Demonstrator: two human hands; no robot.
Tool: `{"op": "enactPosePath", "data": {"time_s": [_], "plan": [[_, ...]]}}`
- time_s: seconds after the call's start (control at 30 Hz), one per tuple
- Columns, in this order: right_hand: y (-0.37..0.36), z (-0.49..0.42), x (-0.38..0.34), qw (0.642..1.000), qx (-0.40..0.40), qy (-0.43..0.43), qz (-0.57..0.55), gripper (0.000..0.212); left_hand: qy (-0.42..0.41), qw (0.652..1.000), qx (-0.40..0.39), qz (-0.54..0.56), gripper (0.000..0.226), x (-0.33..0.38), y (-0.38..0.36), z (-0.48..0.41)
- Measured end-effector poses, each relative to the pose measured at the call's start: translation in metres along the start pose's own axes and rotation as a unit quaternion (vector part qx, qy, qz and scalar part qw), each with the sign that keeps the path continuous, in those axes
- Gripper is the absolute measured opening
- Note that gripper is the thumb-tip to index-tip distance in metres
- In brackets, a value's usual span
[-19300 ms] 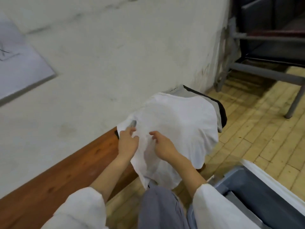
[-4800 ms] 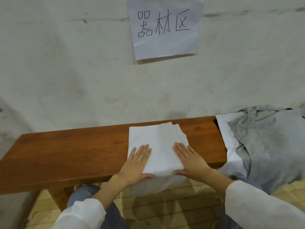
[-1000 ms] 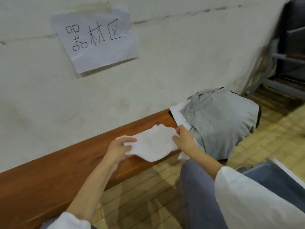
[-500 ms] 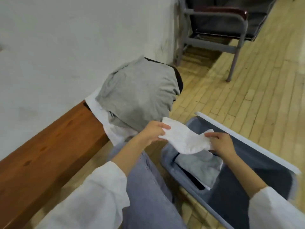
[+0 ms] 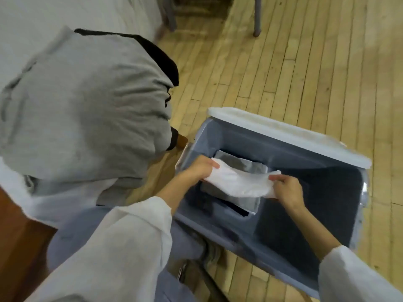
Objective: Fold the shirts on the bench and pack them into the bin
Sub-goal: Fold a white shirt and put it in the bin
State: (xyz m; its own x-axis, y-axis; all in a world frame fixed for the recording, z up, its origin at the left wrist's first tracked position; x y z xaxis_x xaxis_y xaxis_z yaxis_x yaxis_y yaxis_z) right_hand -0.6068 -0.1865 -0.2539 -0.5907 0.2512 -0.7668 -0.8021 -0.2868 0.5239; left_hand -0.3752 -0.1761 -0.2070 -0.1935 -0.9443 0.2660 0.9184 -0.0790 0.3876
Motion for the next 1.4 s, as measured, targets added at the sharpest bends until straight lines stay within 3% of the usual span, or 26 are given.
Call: {"op": "enactPosePath", "data": {"time_s": [0.13, 0.23, 0.33, 0.43, 0.53, 0.6, 0.7, 0.77, 0.83, 0.9, 1.0, 1.1, 1.2, 1.3, 1.4], "plan": [[-0.009, -0.020, 0.009, 0.998, 0.067, 0.012, 0.015, 0.044, -0.065, 0.998, 0.009, -0.016, 0.039, 0.013, -0.008, -0.037], [-0.039, -0.032, 0.036, 0.994, 0.109, 0.003, 0.002, 0.040, -0.062, 0.996, 0.023, -0.059, 0.041, 0.008, -0.020, -0.074], [-0.086, -0.041, 0.084, 0.999, 0.024, -0.038, -0.002, 0.034, -0.009, 0.991, 0.023, -0.130, 0.039, -0.011, -0.030, -0.124], [-0.121, -0.043, 0.124, 0.990, -0.105, -0.093, 0.021, 0.051, 0.066, 0.969, -0.032, -0.237, 0.040, -0.033, -0.038, -0.158], [-0.131, -0.037, 0.139, 0.991, -0.101, -0.080, 0.029, 0.056, 0.116, 0.964, -0.080, -0.225, 0.053, -0.055, -0.043, -0.175], [-0.133, -0.031, 0.141, 0.994, -0.080, -0.068, 0.043, 0.056, 0.124, 0.967, -0.066, -0.214, 0.058, -0.067, -0.046, -0.184], [-0.134, -0.032, 0.142, 0.982, 0.015, -0.015, 0.190, 0.054, 0.064, 0.961, 0.031, -0.267, 0.050, -0.081, -0.054, -0.185], [-0.140, -0.048, 0.134, 0.967, 0.038, 0.064, 0.243, 0.054, -0.010, 0.920, 0.137, -0.366, 0.041, -0.081, -0.063, -0.174], [-0.152, -0.067, 0.123, 0.948, -0.035, 0.143, 0.282, 0.059, -0.098, 0.876, 0.168, -0.441, 0.038, -0.074, -0.078, -0.168], [-0.167, -0.082, 0.123, 0.933, -0.121, 0.141, 0.307, 0.072, -0.141, 0.855, 0.117, -0.485, 0.046, -0.073, -0.088, -0.174], [-0.180, -0.093, 0.136, 0.925, -0.189, 0.042, 0.326, 0.091, -0.099, 0.868, 0.018, -0.486, 0.058, -0.077, -0.082, -0.188], [-0.182, -0.099, 0.138, 0.917, -0.217, 0.019, 0.335, 0.096, -0.099, 0.864, -0.049, -0.491, 0.057, -0.081, -0.071, -0.193], [-0.172, -0.102, 0.120, 0.915, -0.231, 0.010, 0.332, 0.093, -0.069, 0.883, -0.061, -0.461, 0.050, -0.076, -0.065, -0.185], [-0.164, -0.094, 0.082, 0.937, -0.194, 0.038, 0.289, 0.077, -0.067, 0.891, -0.059, -0.445, 0.043, -0.050, -0.059, -0.163], [-0.162, -0.075, 0.025, 0.973, -0.104, 0.137, 0.155, 0.056, -0.122, 0.907, -0.038, -0.402, 0.036, -0.007, -0.036, -0.128]]}}
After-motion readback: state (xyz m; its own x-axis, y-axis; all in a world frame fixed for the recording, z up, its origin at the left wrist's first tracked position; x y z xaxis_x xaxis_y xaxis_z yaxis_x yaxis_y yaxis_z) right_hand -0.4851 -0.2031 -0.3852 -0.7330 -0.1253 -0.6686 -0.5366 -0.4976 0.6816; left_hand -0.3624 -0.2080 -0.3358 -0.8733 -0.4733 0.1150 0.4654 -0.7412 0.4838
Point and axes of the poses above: each hand's wrist, its own z-axis away from the middle knuckle, its own y-axis out of the back of the hand, x = y × z, the point moved 2 cm from there along -z, towards the middle knuckle, and after that the axes turned 15 degrees about y, right-handed, at the moved point
